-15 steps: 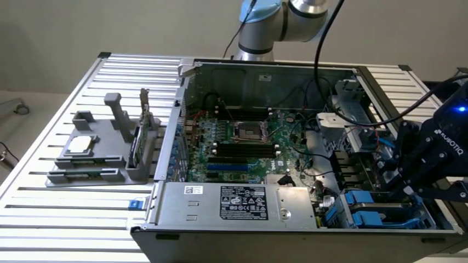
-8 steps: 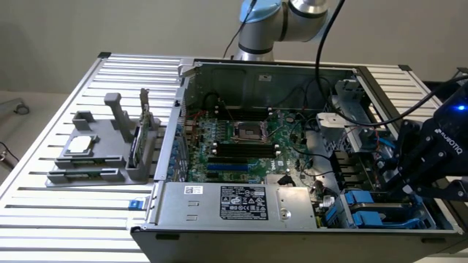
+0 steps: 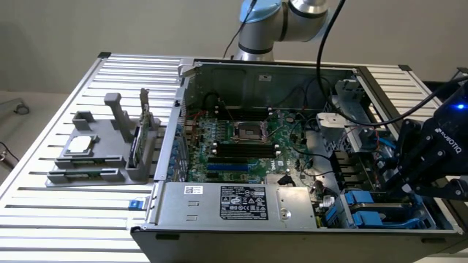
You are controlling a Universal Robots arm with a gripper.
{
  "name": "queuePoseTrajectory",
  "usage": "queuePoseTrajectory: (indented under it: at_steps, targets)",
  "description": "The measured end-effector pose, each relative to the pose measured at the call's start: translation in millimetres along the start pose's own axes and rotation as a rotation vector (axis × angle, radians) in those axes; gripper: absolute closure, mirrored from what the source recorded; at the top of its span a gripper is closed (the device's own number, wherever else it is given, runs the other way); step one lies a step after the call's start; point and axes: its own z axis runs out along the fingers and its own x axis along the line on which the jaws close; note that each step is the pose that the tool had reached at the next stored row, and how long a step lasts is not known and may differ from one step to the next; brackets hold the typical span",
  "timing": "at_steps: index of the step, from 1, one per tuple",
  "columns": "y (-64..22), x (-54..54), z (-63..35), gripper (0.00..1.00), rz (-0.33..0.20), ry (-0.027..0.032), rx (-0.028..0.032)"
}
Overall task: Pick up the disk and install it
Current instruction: 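Insert the first disk wire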
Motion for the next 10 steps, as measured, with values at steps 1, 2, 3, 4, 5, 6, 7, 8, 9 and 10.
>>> queuePoseTrajectory:
  at_steps: [1, 2, 3, 4, 5, 6, 7, 8, 9, 10]
  targets:
    - [0.0, 0.0, 0.0, 0.83, 0.003, 0.0004, 0.0001]
    - [0.0, 0.0, 0.0, 0.83, 0.005, 0.0008, 0.0001]
    - [0.0, 0.0, 0.0, 0.83, 0.006, 0.0010, 0.0000]
    - [0.0, 0.0, 0.0, 0.83, 0.007, 0.0011, -0.0003]
    - [0.1, 0.0, 0.0, 0.83, 0.008, 0.0013, -0.0006]
    - [0.1, 0.0, 0.0, 0.83, 0.008, 0.0013, -0.0009]
    - [0.1, 0.0, 0.0, 0.83, 0.008, 0.0014, -0.0011]
    - [0.0, 0.0, 0.0, 0.83, 0.008, 0.0014, -0.0014]
    - [-0.4, -0.1, 0.4, 0.83, 0.008, 0.0015, -0.0018]
    - [-0.5, 0.0, 0.5, 0.83, 0.007, 0.0012, -0.0019]
